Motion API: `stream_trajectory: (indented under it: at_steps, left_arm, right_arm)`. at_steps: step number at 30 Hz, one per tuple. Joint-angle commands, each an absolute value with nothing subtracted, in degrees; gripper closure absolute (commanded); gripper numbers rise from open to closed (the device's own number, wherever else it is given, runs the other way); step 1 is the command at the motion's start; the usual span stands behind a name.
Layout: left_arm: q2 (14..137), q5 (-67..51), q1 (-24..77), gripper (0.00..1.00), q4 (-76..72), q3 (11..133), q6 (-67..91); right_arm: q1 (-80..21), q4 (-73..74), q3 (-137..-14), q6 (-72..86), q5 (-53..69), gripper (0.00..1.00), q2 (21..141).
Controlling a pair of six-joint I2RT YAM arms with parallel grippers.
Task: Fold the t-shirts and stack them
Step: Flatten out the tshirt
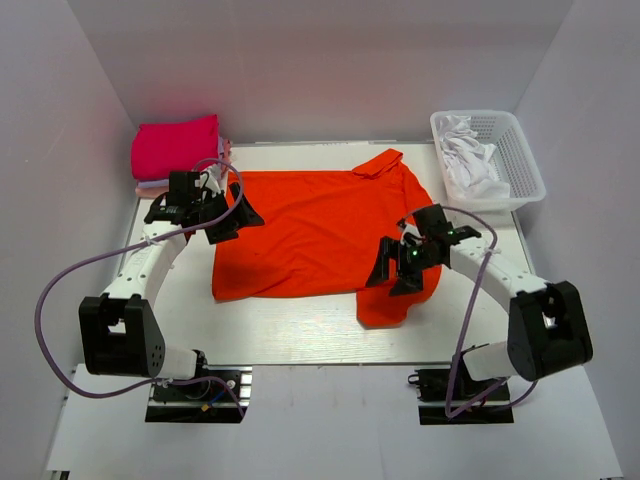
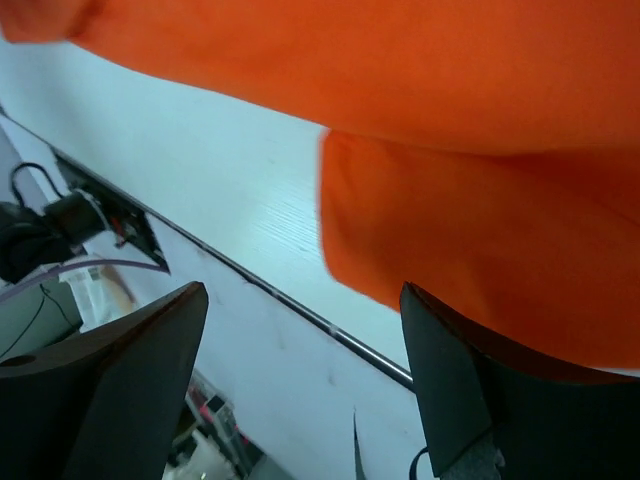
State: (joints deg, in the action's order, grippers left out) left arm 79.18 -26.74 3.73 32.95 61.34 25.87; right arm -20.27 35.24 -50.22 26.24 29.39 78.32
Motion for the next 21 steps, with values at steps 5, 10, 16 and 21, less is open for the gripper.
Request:
stream_trajectory:
  at_steps: [5,10,16,21]
  left_arm:
    - [77.0,-27.8,3.9,0.0,33.7,60.7,24.3]
    - [77.0,-28.4,3.9,0.0,34.2,60.7,23.7]
    - [77.5,-29.7,3.9,0.0,36.8,65.0,18.7]
    - [78.0,-29.2,3.9,0.0,35.5,65.6,18.7]
  right_arm:
    - [-18.0,27.7,-34.8,26.3,29.1,0.11,77.3]
    - [-13.8,19.1,-22.8,31.7,32.0,0.11,79.2]
    - [-12.7,27.3,-30.2,26.1,29.2,0.11,72.7]
    - [-13.4,51.7,-45.2,21.2,10.1,0.11,66.4]
